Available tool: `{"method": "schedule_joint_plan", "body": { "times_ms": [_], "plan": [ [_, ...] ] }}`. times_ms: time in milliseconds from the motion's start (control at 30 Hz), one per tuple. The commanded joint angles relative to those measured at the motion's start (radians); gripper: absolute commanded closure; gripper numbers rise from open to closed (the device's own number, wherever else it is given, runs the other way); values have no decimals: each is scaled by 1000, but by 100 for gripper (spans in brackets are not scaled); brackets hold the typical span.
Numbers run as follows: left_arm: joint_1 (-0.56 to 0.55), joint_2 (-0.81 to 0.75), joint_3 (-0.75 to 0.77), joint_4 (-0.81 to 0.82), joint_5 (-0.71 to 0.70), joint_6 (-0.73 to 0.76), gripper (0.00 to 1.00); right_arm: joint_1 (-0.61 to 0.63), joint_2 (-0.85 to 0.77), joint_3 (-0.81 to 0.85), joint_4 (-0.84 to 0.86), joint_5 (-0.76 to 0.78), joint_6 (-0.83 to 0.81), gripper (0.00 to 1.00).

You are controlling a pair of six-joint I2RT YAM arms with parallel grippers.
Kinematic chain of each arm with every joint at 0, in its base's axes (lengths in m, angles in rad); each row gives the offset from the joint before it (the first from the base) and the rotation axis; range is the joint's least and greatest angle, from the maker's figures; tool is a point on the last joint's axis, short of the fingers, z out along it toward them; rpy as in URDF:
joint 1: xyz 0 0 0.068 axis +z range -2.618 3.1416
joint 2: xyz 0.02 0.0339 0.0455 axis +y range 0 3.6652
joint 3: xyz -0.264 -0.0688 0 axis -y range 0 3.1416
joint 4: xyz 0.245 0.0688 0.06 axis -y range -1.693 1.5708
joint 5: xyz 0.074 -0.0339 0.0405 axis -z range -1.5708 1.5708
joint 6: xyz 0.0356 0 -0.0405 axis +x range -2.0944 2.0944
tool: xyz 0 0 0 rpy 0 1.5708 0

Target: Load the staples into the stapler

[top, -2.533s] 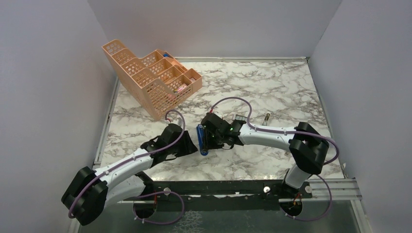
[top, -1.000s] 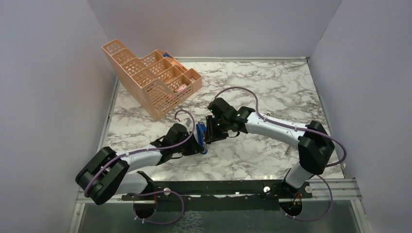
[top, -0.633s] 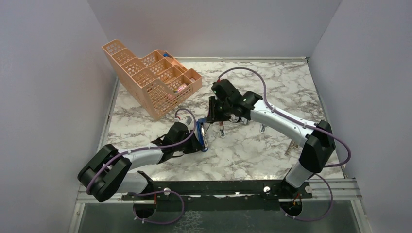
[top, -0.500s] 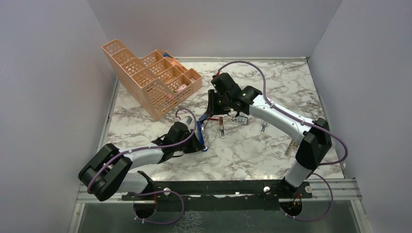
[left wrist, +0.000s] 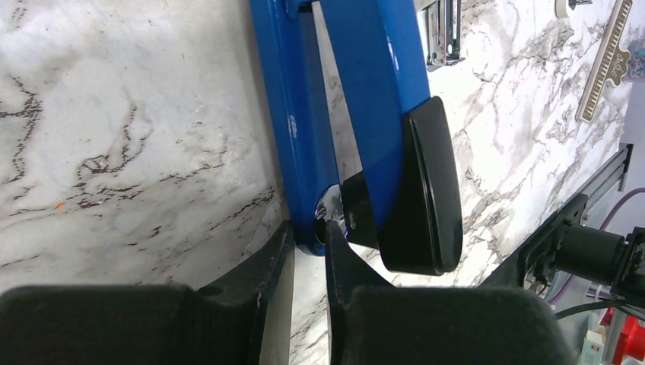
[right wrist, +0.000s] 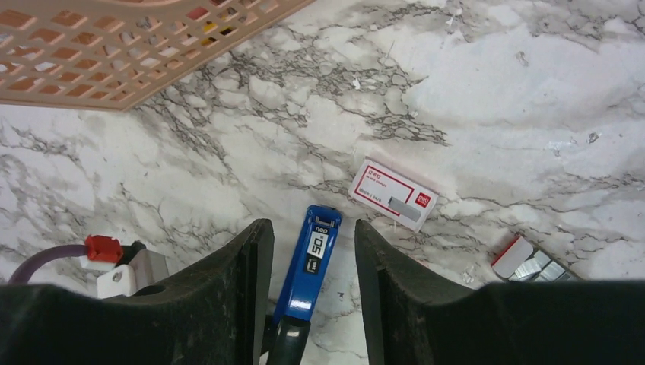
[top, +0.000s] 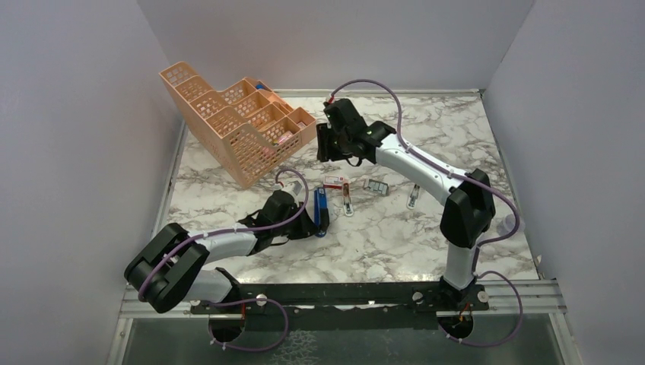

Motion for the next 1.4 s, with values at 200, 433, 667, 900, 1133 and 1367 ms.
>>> {"method": "schedule_joint_plan", "body": {
  "times_ms": [200,433,667,900,1133,1367],
  "plan": [
    [1,39,-34,-124,-43,37,94,11,-146,-329,113,-220,63,37],
    [0,10,-32,-121,-49,22,94,135,-229,-571,211,-291,197,25],
    [0,4,-35,-117,-49,25,94,192,-190,-637,300,-306,297,30],
    [1,9,-40,-114,-49,25,95,195,-175,-629,332,-159,323,53],
    [0,16,-39,-137,-62,27,97,195,-186,-572,269,-47,340,75],
    [0,55,-35,-164,-68,18,99,195,-288,-475,130,141,349,79]
  ]
}}
